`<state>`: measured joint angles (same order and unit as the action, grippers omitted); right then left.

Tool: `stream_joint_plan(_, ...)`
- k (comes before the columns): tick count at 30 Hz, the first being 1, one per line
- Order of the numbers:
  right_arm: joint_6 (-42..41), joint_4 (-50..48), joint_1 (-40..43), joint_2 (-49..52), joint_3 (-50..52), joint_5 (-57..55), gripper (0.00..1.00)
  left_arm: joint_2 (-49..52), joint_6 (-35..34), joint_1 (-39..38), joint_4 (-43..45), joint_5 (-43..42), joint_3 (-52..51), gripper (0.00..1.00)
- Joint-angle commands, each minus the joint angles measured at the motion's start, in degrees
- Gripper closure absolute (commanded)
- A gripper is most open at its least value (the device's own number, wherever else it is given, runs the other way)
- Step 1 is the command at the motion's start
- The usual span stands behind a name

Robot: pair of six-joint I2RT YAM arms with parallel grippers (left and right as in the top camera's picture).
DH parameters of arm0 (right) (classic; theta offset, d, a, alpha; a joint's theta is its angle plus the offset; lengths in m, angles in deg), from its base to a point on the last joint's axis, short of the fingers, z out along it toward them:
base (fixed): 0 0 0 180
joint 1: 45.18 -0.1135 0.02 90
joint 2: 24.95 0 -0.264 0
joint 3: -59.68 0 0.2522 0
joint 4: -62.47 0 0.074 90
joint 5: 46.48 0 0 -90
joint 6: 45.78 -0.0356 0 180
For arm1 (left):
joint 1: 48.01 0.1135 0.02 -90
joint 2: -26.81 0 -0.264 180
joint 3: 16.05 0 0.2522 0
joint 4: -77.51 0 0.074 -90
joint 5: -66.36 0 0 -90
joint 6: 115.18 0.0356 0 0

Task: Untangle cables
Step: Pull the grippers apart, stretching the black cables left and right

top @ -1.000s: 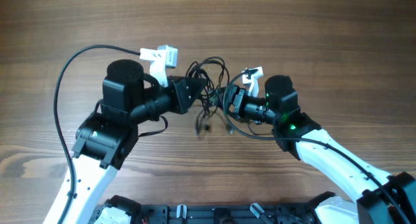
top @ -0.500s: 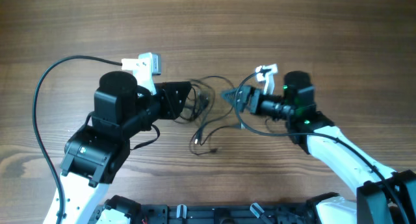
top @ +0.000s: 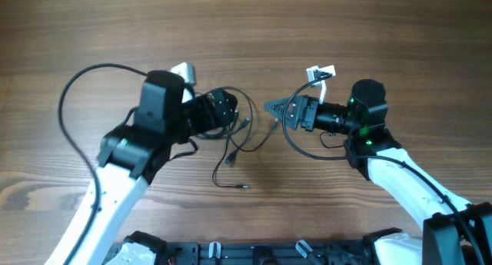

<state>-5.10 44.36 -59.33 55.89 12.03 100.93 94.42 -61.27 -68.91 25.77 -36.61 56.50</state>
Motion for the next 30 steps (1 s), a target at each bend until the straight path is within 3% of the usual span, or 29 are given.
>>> stream_joint_plan(1,-0.2,2.1,0.2,0.3,-0.3,-0.4,0.0,7.9,-2.4,0.2,0.3,2.2,0.8,0.0)
stream_joint_plan(5,0.2,8.5,0.2,0.3,-0.3,-1.4,0.0,18.1,-13.8,0.0,1.6,1.9,0.8,0.02)
stream_joint_plan(7,1.4,10.5,0.2,0.3,-0.3,-1.9,0.0,22.2,-15.6,-0.4,3.4,1.0,0.8,0.15)
stream_joint_plan(9,1.4,12.3,0.2,0.3,-0.3,-2.8,0.0,25.6,-15.6,-1.0,6.5,-0.9,0.8,0.36)
stream_joint_plan(12,1.4,15.6,0.2,0.3,-0.3,-4.3,0.0,29.2,-15.6,-1.7,11.8,-1.5,0.8,0.56)
stream_joint_plan(14,1.5,18.6,0.2,0.3,-0.3,-5.0,0.0,29.5,-15.6,-1.5,14.7,-1.6,0.8,0.96)
stream_joint_plan(17,5.9,23.8,0.2,0.3,-0.3,-5.2,0.0,27.1,-14.8,-1.4,19.5,-3.3,1.4,0.96)
stream_joint_plan(23,7.8,30.1,0.2,0.3,-0.3,-18.7,0.0,16.4,-1.0,-2.3,20.2,-13.4,4.5,0.96)
stream_joint_plan(30,9.8,28.5,0.2,0.3,-0.3,-25.1,0.0,-3.0,13.1,-2.8,13.6,-15.1,4.5,0.96)
